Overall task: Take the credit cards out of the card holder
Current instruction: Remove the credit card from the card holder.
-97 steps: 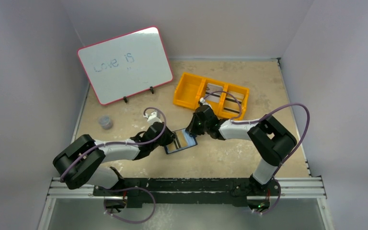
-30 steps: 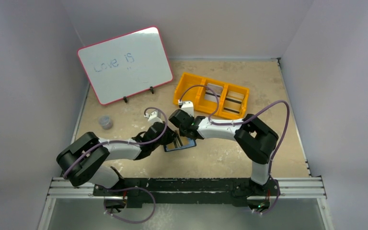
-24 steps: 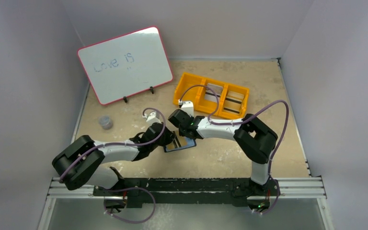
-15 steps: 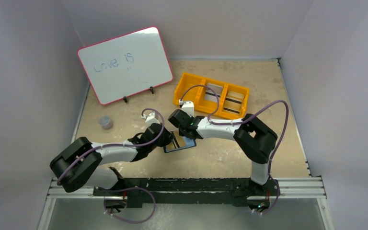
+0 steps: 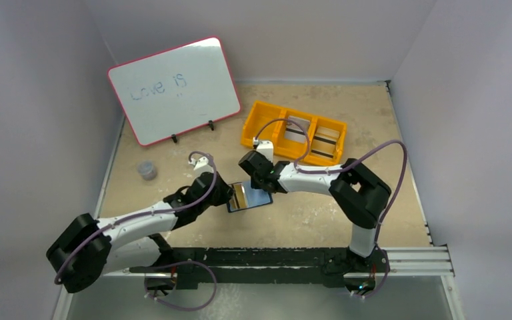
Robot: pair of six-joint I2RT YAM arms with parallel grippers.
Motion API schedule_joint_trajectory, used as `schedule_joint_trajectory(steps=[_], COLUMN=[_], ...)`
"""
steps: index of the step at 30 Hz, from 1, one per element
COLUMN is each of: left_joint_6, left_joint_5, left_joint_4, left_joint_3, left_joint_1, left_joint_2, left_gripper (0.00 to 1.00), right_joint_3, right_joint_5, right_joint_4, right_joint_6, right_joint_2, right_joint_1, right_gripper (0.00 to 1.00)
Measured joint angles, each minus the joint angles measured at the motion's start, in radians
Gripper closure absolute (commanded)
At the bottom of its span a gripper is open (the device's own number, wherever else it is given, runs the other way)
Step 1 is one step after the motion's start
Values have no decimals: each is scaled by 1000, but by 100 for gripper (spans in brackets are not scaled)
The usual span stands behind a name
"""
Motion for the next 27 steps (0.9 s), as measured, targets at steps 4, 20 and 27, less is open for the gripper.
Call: schedule_joint_trajectory(steps=[4,20,27], left_joint_6=[14,145,171], left_joint_5=[-17,-60,32], left_joint_4=[-82,-210,-82], left_joint_3=[3,180,187], left_joint_1=[0,17,39], left_joint_2=[-89,-322,-339], left_gripper=[100,100,100], right_joint_3=[-7,-284,-288], right_joint_5=[-59,-637,-941], right_joint_4=[16,323,501], right_joint_6=[-4,-138,-179], right_joint_2=[-23,-533,-541], right_joint_1=[-24,-341,-360], right_gripper=[78,15,15])
